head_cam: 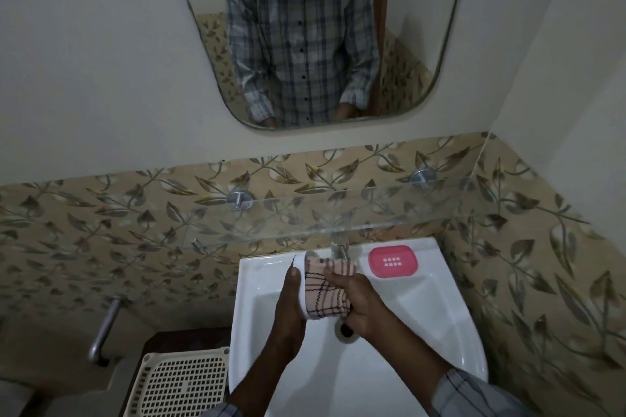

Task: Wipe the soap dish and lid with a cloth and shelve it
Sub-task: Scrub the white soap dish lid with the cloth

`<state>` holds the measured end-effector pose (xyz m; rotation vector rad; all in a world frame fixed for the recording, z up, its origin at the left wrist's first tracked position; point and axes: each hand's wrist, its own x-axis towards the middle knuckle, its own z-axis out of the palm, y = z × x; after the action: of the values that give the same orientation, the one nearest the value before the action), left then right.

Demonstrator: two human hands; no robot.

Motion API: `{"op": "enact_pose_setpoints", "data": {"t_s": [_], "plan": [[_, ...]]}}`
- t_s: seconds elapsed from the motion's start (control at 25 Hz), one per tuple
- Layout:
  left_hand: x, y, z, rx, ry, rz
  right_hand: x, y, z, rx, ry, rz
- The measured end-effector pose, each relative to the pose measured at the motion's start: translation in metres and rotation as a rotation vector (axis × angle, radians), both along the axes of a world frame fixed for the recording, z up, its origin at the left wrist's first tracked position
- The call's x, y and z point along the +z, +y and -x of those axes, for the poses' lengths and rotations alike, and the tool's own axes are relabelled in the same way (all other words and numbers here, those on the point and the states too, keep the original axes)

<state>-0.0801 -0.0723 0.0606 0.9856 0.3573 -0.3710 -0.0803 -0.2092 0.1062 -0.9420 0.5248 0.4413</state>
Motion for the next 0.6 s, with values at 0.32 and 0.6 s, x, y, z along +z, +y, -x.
{"op": "enact_pose_setpoints", "data": {"t_s": [0.32, 0.6], "plan": [[-0.010, 0.023, 0.005, 0.004, 0.243, 0.226, 0.053, -0.027, 0.002, 0.458, -0.545, 1.516], [0.003, 0.021, 0.013, -0.063, 0.232, 0.495, 0.026, -0.014, 0.028, 0.811, -1.036, 1.179]]}}
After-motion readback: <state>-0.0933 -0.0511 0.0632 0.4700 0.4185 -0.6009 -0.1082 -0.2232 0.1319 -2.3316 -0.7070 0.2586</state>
